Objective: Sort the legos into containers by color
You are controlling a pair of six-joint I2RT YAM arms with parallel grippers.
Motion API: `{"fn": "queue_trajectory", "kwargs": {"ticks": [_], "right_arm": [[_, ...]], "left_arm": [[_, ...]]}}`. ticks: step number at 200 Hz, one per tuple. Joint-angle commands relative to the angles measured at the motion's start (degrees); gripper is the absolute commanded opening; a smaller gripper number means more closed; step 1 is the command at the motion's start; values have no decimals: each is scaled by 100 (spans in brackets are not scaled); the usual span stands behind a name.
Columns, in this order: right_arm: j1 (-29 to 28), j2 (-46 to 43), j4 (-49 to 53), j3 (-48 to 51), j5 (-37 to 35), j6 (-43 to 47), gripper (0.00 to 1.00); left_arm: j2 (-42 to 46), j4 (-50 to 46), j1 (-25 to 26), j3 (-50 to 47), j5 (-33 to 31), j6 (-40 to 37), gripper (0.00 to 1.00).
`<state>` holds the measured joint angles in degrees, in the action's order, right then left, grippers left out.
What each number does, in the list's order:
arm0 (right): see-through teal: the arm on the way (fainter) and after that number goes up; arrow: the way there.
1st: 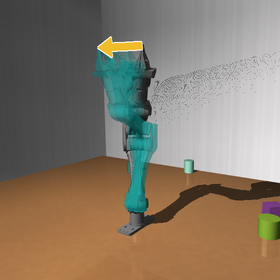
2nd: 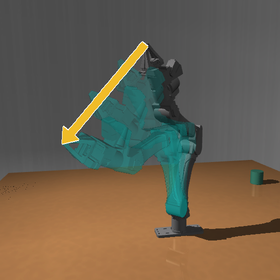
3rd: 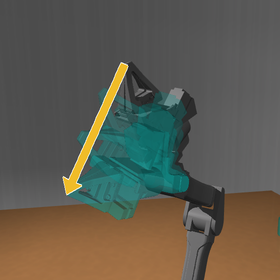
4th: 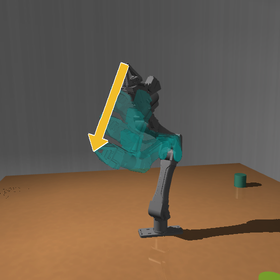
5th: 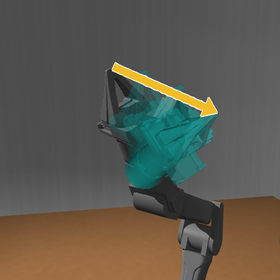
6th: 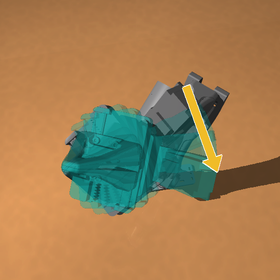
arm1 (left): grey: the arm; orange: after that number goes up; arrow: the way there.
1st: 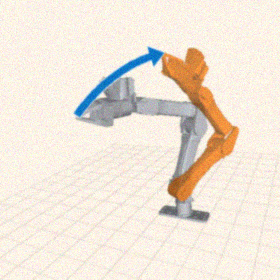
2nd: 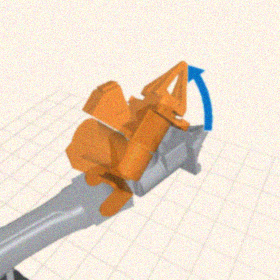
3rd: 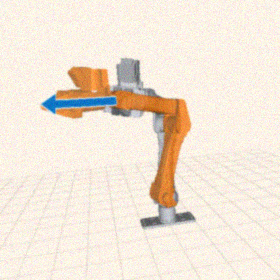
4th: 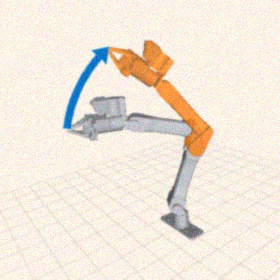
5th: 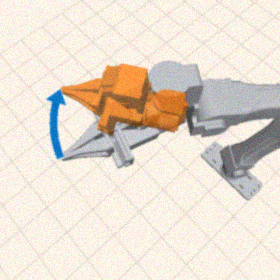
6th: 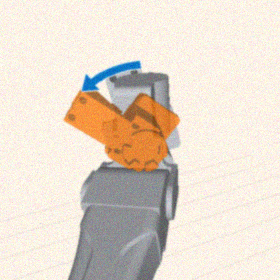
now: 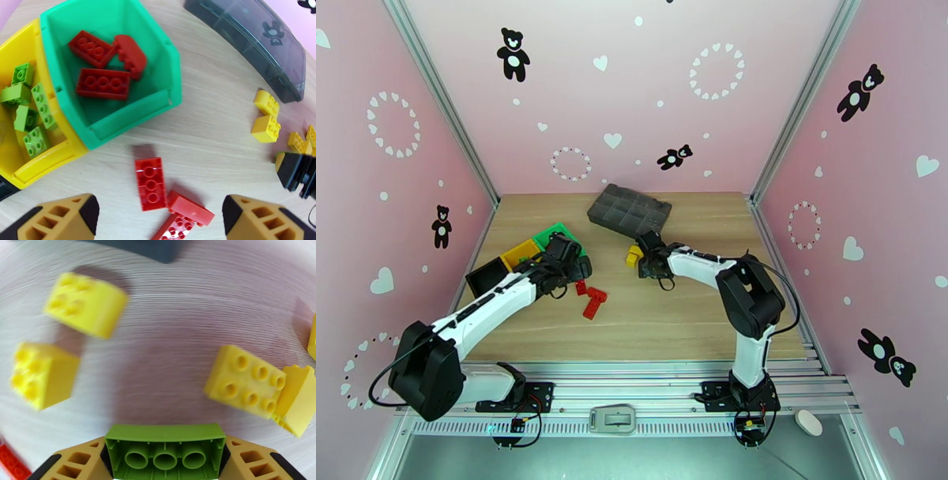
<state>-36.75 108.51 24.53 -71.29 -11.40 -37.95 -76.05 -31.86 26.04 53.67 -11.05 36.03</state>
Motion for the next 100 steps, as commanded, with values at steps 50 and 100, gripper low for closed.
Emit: {"fn": "queue_trajectory", "kwargs": {"ticks": [50,100], "right_arm": [[-1041,457,-366,-1323,1630,444,56],[-1511,1316,-537,-2645,2620,439,56]], "left_arm": [[652,188,-1902,-95,1079,-132,88],[732,320,-2963,-56,1496,-48,88]]}}
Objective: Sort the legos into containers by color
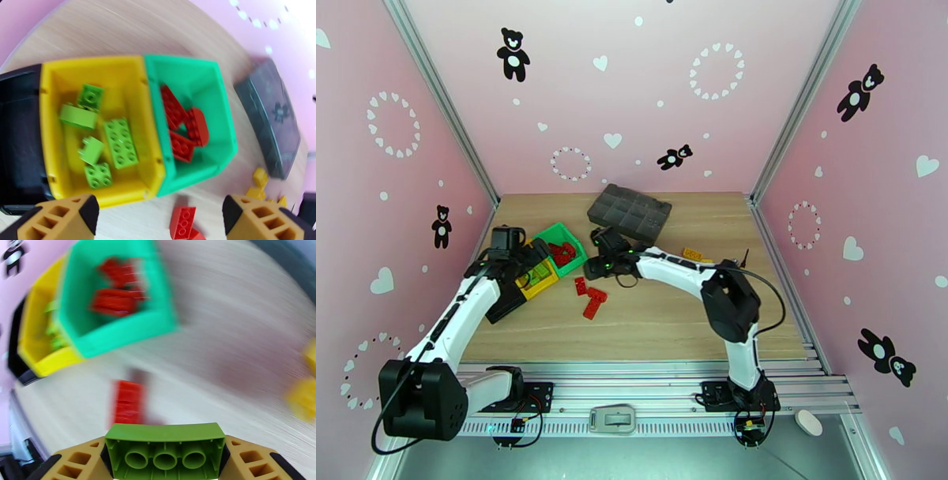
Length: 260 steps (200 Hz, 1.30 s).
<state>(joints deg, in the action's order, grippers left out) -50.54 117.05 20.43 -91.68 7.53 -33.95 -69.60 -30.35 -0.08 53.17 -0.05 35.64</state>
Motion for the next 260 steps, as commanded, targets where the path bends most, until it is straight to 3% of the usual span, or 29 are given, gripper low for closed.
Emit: {"fn": "queue_trajectory", "kwargs": {"ticks": [1,35,107,152,198,260], "right_arm": [[-140,477,-131,-636,743,39,56],[-331,1074,-487,-1417,1316,-95,56],[-544,2658,-909,-3590,1779,-586,57],[-555,3668,-820,-5190,1855,-929,76],[-567,3393,-665,-5049,1941,-689,79],[-649,2055,-262,-3665,1362,-73,75]], "left_arm": [[87,178,-378,-11,403,-7,88],[100,349,-1087,-61,758,96,88],[311,426,-2183,-10,1333,359,88],[509,331,-2358,34,1385,396,88],[596,299,-2372,6,1579,395,89],[757,287,-2334,-164,1996,370,90]]}}
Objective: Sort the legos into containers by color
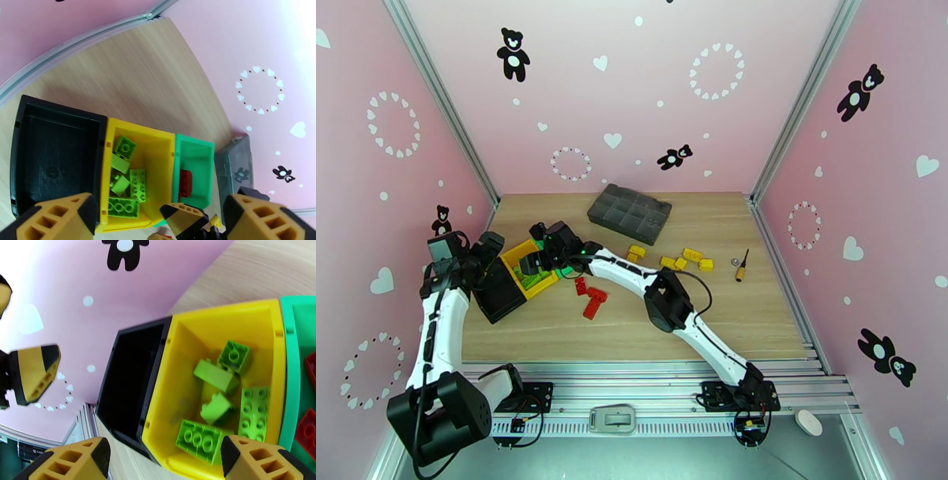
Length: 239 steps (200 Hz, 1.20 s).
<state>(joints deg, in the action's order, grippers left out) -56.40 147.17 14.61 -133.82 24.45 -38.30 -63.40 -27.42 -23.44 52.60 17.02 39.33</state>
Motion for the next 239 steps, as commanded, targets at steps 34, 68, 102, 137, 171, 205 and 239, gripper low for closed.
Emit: {"fn": "queue_trajectory", "kwargs": {"ticks": [34,68,102,137,171,205,239], "right_arm": [[-63,-2020,411,1865,-880,736,72],[21,-3002,887,3052,-1659,1039,69],[383,-3888,1282,4373,-2489,1020,70],[715,-4776,1292,5659,-3052,1024,74],[815,-5341,1322,6360,-3366,1044,76],[824,-5591,1215,6742,-3332,1009,76],[831,-5665,1126,6953,-3302,981,76]], "left_arm": [[134,-202,467,-25,110,-142,89],[-8,-523,1432,139,-510,-360,87],[-305,-863,2615,252,-1339,-490,86],[-870,-1061,3808,256,-2126,-441,85],[-1678,-1102,4810,345,-2713,-268,82],[-2551,-1000,5316,508,-2978,-137,76],[-3116,-804,5398,572,-2942,-101,70]]}}
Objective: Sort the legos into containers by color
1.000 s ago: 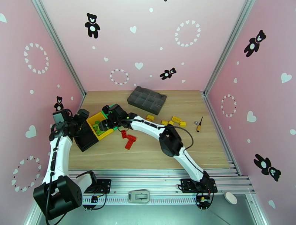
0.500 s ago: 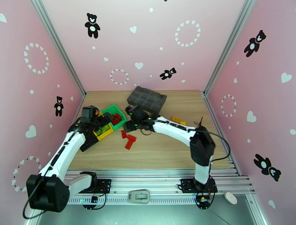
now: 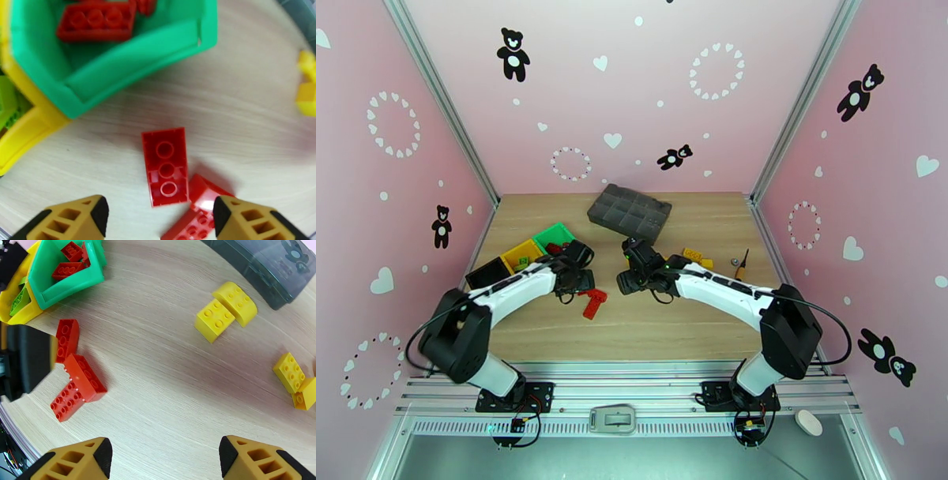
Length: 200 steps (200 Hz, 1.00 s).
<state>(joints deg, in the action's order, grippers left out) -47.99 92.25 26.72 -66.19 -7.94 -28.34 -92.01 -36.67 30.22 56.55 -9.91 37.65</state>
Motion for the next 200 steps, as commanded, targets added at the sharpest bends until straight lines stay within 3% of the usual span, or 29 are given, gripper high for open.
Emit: {"fn": "queue_trajectory", "kwargs": {"ticks": [1,94,200], "right_arm": [[-9,-172,-82,193,-60,-15,76],[9,-137,-246,299,39,-40,76],[32,-66,-342,310,165,-110,75]], "left_arm": [[-264,127,30,174,-248,67,70],[-940,390,28,374,-211,41,56],[-425,258,28,308,-283,35,34]]}}
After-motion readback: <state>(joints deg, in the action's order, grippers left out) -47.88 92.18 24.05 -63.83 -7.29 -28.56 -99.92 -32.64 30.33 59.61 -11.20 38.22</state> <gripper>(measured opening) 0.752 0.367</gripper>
